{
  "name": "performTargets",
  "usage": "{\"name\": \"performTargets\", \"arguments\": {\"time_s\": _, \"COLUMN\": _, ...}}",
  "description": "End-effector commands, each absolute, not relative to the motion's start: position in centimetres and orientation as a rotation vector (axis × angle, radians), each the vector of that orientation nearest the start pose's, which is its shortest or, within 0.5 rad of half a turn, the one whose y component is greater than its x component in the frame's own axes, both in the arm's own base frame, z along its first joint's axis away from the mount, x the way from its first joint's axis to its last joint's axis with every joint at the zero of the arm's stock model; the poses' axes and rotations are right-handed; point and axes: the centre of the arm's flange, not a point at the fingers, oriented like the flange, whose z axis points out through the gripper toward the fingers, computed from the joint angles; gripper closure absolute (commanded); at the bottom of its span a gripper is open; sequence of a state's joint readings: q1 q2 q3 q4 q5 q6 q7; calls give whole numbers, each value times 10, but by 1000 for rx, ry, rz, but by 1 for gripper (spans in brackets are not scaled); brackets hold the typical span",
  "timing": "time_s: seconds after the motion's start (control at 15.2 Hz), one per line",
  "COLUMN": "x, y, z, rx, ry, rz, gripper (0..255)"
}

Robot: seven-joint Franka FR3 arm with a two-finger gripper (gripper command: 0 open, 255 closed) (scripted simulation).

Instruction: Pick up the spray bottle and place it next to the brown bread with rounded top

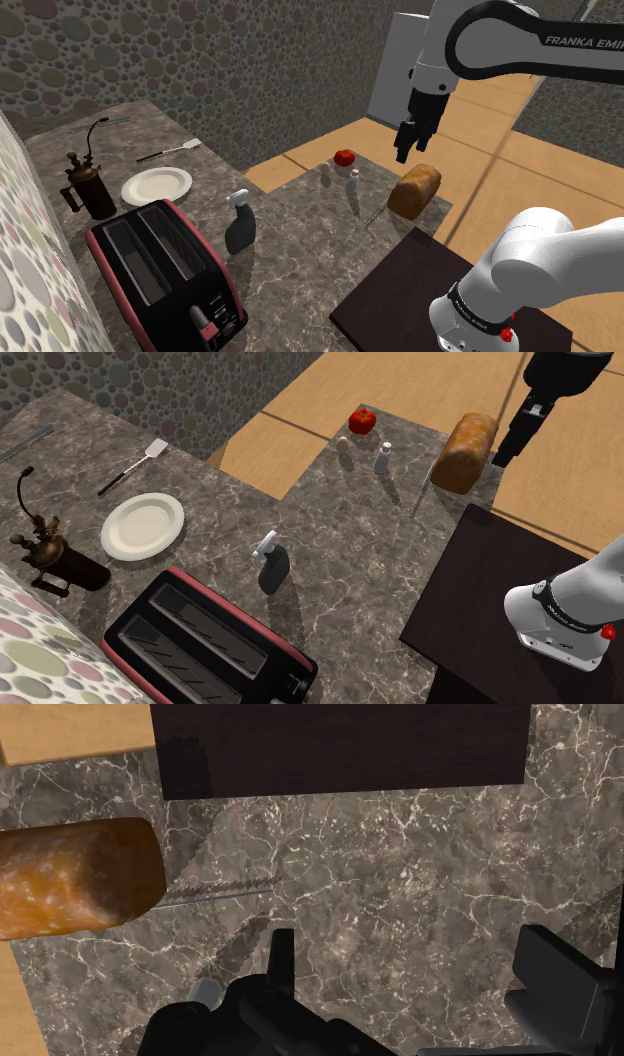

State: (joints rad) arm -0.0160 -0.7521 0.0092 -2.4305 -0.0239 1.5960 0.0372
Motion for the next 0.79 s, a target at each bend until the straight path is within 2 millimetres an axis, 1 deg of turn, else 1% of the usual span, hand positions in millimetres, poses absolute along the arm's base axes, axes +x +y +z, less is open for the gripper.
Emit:
{"name": "performTargets", "arguments": {"time_s": 0.0, "x": 314, "y": -4, "z": 547, "rx": -3169, "ry": 71, "rz": 130, "gripper": 0}}
{"name": "performTargets", "arguments": {"time_s": 0.2, "x": 306, "y": 36, "z": 532, "rx": -3190, "ry": 225, "rz": 77, "gripper": 0}}
{"name": "performTargets", "arguments": {"time_s": 0.4, "x": 302, "y": 76, "z": 516, "rx": -3201, "ry": 381, "rz": 22, "gripper": 0}}
{"name": "performTargets", "arguments": {"time_s": 0.73, "x": 305, "y": 142, "z": 486, "rx": -3201, "ry": 645, "rz": -71, "gripper": 0}}
